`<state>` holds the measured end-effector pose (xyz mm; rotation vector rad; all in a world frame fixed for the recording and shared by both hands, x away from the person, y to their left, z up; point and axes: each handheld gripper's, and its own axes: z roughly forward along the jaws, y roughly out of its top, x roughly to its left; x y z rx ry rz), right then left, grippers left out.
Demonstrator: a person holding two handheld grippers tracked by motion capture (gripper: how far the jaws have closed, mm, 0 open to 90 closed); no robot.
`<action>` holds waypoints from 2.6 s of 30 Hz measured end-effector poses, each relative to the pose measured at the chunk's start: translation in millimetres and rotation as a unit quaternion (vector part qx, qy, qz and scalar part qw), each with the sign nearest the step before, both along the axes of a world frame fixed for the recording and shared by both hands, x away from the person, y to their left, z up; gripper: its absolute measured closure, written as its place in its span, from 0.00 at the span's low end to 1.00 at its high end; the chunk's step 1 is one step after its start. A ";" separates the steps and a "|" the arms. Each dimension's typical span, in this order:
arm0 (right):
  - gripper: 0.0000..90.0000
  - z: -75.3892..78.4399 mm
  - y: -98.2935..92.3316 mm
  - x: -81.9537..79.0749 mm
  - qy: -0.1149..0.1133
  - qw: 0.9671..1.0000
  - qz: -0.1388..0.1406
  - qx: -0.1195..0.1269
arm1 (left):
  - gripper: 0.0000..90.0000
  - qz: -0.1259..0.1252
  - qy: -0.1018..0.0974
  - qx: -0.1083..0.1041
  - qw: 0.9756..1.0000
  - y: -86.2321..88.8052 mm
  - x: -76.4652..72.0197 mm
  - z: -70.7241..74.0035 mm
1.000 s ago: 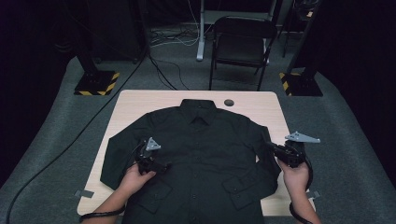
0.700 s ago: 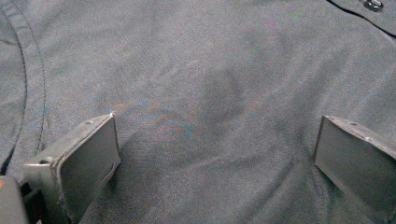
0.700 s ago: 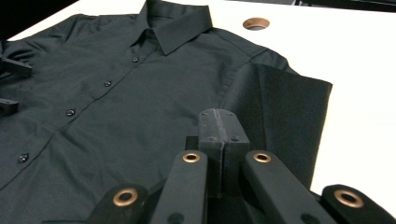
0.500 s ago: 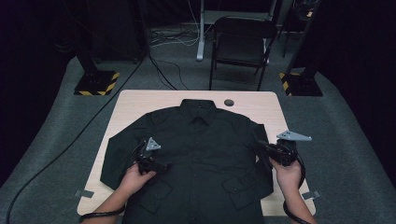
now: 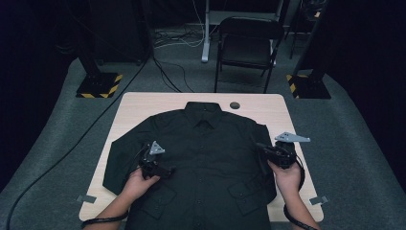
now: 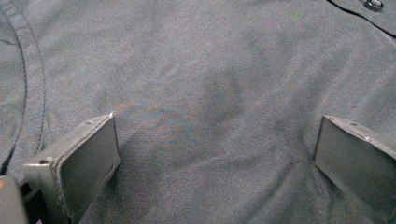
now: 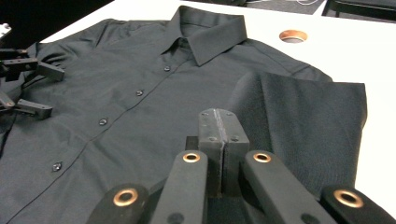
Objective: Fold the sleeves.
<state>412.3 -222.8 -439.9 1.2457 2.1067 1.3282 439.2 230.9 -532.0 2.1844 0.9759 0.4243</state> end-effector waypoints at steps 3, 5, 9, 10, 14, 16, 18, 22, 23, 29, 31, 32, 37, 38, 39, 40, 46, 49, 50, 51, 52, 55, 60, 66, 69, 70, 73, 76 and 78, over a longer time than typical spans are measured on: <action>1.00 0.8 5.9 0.6 -0.001 1.000 0.007 0.000 | 0.00 0.000 0.000 0.000 1.000 0.0 0.0 0.0; 1.00 1.5 9.3 1.0 -0.001 1.000 0.010 0.001 | 0.00 0.000 0.000 0.000 1.000 0.0 0.0 0.0; 1.00 3.0 18.2 2.0 -0.003 1.000 0.021 0.002 | 0.00 0.000 0.000 0.000 1.000 0.0 0.0 0.0; 1.00 3.2 20.0 2.2 -0.003 1.000 0.023 0.001 | 0.00 0.000 0.000 0.000 1.000 0.0 0.0 0.0; 1.00 4.2 27.1 2.9 -0.004 0.999 0.032 0.001 | 0.00 0.000 0.000 0.000 1.000 0.0 0.0 0.0; 1.00 4.4 30.6 3.4 -0.005 0.999 0.035 0.004 | 0.00 0.000 0.000 0.000 1.000 0.0 0.0 0.0; 1.00 4.3 34.2 3.8 -0.005 0.999 0.039 0.006 | 0.00 0.000 0.000 0.000 1.000 0.0 0.0 0.0; 1.00 3.2 41.8 4.6 -0.005 0.999 0.047 0.007 | 0.00 0.000 0.000 0.000 1.000 0.0 0.0 0.0; 1.00 2.9 43.8 4.8 -0.003 0.999 0.049 0.009 | 0.00 0.000 0.000 0.000 1.000 0.0 0.0 0.0; 1.00 2.4 56.5 6.5 -0.002 0.998 0.062 0.007 | 0.00 0.000 0.000 0.000 1.000 0.0 0.0 0.0; 1.00 1.8 60.2 7.2 -0.001 0.998 0.066 0.008 | 0.00 0.000 0.000 0.000 1.000 0.0 0.0 0.0; 1.00 1.5 62.2 7.5 -0.001 0.998 0.068 0.007 | 0.00 0.000 0.000 0.000 1.000 0.0 0.0 0.1; 1.00 -1.1 71.3 9.4 0.001 0.997 0.075 0.008 | 0.00 0.000 0.000 0.000 1.000 0.0 0.0 0.1; 1.00 -1.6 73.2 9.7 0.001 0.997 0.077 0.008 | 0.00 0.000 0.000 0.000 1.000 0.0 0.0 0.0; 1.00 -2.2 74.9 10.2 0.002 0.997 0.079 0.006 | 0.00 0.000 0.000 0.000 1.000 0.0 0.0 0.1; 1.00 -2.6 76.8 10.6 0.003 0.997 0.080 0.005 | 0.00 0.000 0.000 0.000 1.000 0.0 0.0 0.1; 1.00 -5.3 85.3 13.7 0.006 0.996 0.085 0.004 | 0.00 0.000 0.000 0.000 1.000 0.0 0.0 0.0; 1.00 -6.6 88.8 15.0 0.007 0.996 0.087 0.004 | 0.00 0.000 0.000 0.000 1.000 0.0 0.0 0.0; 1.00 -7.2 90.1 15.5 0.007 0.996 0.087 0.004 | 0.00 0.000 0.000 0.000 1.000 0.0 0.0 0.0; 1.00 -7.8 91.5 15.8 0.009 0.996 0.087 0.004 | 0.00 0.000 0.000 0.000 1.000 0.0 0.0 0.0; 1.00 -8.5 92.9 16.3 0.009 0.996 0.089 0.003 | 0.00 0.000 0.000 0.000 1.000 0.0 0.0 0.0; 1.00 -11.0 97.6 17.8 0.011 0.996 0.090 -0.001 | 0.00 0.000 0.000 0.000 1.000 0.0 0.0 0.0; 1.00 -17.3 104.8 21.3 0.018 0.996 0.091 -0.008 | 0.00 0.000 0.000 0.000 1.000 0.0 0.0 0.0; 1.00 -26.2 111.9 24.0 0.026 0.995 0.091 -0.015 | 0.00 0.000 0.000 0.000 1.000 0.0 0.0 0.0; 1.00 -30.6 116.2 25.3 0.028 0.995 0.091 -0.021 | 0.00 0.000 0.000 0.000 1.000 0.0 0.0 0.0; 1.00 -32.0 117.8 25.8 0.029 0.995 0.091 -0.023 | 0.00 0.000 0.000 0.000 1.000 0.0 0.0 0.0; 1.00 -36.5 122.0 27.4 0.033 0.995 0.091 -0.026 | 0.00 0.000 0.000 0.000 1.000 0.0 0.0 0.0; 1.00 -40.6 126.2 28.2 0.034 0.995 0.090 -0.036 | 0.00 0.000 0.000 0.000 1.000 0.0 0.0 0.0; 1.00 -43.4 128.6 28.5 0.034 0.994 0.089 -0.044 | 0.00 0.000 0.000 0.000 1.000 0.0 0.0 0.0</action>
